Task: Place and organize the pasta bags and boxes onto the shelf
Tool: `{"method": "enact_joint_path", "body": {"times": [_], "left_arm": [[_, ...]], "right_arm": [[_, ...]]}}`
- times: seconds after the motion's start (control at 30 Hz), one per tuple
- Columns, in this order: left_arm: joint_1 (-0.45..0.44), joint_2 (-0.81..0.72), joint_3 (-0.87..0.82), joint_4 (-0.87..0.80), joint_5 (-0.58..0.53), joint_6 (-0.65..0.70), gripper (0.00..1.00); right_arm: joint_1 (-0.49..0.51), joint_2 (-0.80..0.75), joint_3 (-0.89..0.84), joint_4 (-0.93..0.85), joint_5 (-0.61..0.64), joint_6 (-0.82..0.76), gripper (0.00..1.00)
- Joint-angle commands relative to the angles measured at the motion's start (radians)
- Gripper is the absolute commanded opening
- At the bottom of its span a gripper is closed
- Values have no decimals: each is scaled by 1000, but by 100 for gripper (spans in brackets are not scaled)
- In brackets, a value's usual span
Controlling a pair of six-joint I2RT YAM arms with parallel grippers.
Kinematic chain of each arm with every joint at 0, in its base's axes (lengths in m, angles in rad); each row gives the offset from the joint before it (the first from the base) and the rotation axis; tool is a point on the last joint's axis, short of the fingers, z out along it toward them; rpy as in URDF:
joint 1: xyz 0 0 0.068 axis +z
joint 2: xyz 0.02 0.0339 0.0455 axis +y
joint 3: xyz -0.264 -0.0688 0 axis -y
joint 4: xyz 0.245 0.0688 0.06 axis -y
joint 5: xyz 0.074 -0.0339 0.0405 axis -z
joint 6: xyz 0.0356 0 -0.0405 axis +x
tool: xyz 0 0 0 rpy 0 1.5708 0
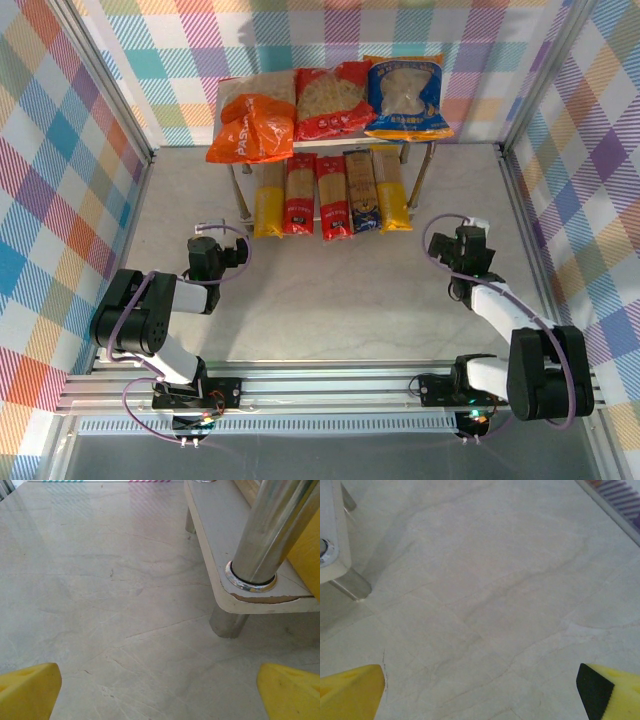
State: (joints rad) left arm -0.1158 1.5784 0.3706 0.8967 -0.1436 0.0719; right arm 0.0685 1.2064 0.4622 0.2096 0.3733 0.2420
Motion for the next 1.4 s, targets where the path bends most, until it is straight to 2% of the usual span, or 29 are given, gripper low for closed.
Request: {"method": "enact_joint_path", "body": {"times": [0.0, 0.13, 0.23, 0.3, 0.33, 0.43, 0.63, 1.07, 1.17, 1.2, 1.27, 1.33, 1.37], "left_arm": [[-2, -1, 2, 35, 2, 9, 100], [-1, 0, 3, 32, 4, 9, 100], [0, 0, 5, 29, 6, 8, 100], [2, 0, 8, 25, 8, 6, 100], [3, 0, 10, 20, 11, 6, 100], [8, 0, 16, 9, 19, 2, 100], [21, 0, 28, -14, 42, -6, 100], [34, 2, 38, -33, 66, -14, 100], [34, 1, 39, -32, 67, -13, 100], [34, 2, 39, -34, 66, -14, 100], [34, 2, 39, -34, 67, -13, 100], [37, 2, 40, -35, 70, -15, 100], [38, 2, 41, -37, 70, -15, 100]], "right_arm": [[-1, 69, -19, 274, -8, -70, 99], [0, 192, -4, 382, 18, -123, 99], [-6, 222, -3, 414, 10, -126, 99], [-7, 268, -23, 528, -12, -149, 99], [-6, 264, -7, 474, -36, -149, 99], [-6, 291, 18, 467, -113, -188, 99], [-25, 300, 42, 429, -182, -187, 99], [-18, 299, 46, 429, -191, -203, 99], [-19, 356, 182, 219, -218, -217, 99], [-18, 411, 285, 81, -225, -218, 99], [-19, 614, 585, -374, -246, -218, 99], [-19, 1016, 1050, -1004, -305, -198, 99], [-22, 1222, 1362, -1271, -324, -241, 99]]}}
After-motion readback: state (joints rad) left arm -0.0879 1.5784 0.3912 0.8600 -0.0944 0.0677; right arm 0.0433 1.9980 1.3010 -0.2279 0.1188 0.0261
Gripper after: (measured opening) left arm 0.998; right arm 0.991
